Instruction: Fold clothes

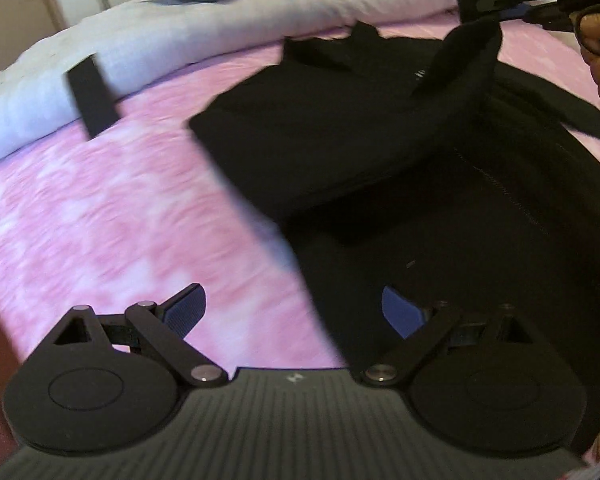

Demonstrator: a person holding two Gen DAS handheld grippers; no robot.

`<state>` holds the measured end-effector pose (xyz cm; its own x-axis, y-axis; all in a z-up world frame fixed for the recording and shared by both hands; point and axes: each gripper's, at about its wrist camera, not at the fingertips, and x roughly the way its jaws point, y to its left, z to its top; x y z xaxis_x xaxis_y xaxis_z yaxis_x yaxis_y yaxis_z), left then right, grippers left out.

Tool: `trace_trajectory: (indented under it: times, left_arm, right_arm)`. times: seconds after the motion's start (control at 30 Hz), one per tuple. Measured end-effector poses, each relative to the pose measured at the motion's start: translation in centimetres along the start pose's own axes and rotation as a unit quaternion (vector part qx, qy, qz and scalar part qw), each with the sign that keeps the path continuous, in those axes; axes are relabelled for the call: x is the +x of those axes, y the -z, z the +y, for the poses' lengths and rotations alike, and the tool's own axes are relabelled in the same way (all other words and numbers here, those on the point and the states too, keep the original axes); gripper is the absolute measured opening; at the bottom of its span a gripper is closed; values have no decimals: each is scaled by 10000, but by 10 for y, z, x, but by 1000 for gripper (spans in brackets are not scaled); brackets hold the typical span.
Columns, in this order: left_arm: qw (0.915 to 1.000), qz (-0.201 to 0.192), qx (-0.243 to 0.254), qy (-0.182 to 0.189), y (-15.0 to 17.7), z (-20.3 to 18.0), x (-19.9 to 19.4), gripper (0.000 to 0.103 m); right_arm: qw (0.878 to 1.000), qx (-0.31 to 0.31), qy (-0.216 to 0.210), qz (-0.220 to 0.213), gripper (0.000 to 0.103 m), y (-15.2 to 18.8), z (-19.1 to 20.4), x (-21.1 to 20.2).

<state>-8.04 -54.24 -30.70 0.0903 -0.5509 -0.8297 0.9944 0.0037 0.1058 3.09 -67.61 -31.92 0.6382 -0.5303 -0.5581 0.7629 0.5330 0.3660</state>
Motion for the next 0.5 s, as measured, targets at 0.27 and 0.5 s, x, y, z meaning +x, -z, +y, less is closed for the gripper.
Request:
trace_trajectory:
  times: [0.27,0.5]
  left_arm:
    - [9982,50,594,-31,-37,-36,40,93]
    - [9975,-75,697,78,-60,-41,60,93]
  right_arm:
    - [9995,12,86,-295,13,-2,-77,-61]
    - [9986,-46,159,511,13,36,-116,-22]
